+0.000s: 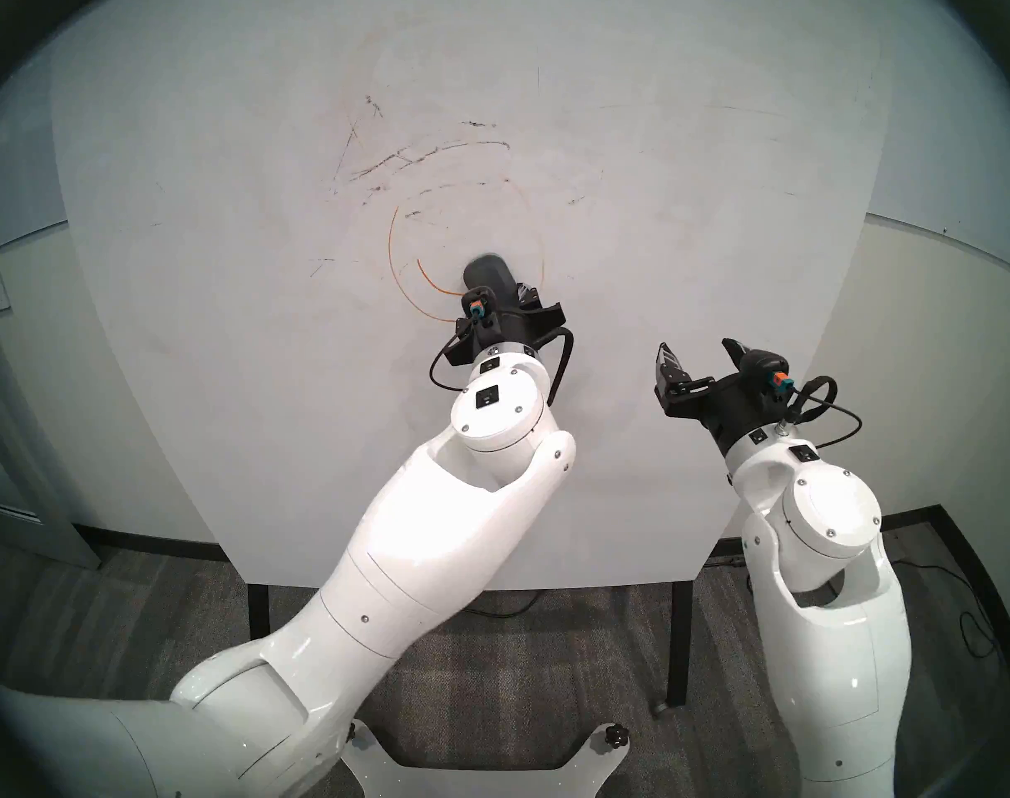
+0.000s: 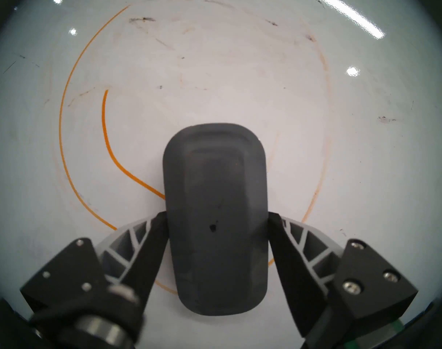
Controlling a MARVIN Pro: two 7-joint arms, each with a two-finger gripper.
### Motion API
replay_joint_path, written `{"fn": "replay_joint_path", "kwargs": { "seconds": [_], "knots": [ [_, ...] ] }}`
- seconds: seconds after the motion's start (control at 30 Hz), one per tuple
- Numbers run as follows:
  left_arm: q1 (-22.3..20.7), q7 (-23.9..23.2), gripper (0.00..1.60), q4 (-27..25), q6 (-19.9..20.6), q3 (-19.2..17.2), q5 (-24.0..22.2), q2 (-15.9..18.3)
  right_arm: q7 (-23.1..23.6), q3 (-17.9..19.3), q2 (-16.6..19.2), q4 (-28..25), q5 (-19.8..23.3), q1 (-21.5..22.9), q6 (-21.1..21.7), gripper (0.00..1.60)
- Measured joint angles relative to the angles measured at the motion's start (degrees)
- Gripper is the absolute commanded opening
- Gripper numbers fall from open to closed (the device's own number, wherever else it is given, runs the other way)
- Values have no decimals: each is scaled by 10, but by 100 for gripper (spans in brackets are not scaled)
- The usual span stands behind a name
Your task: Erase all marks on the whiteboard with the eraser
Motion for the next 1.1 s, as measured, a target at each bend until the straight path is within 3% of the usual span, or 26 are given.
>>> {"fn": "replay_joint_path", "kwargs": {
  "seconds": [0.47,1.1],
  "knots": [
    [1,1,0,-2,4,1,6,1,0,0,0,0,0,0,0,160],
    [12,11,0,-39,44,-5,13,41,0,0,0,0,0,0,0,160]
  ]
}}
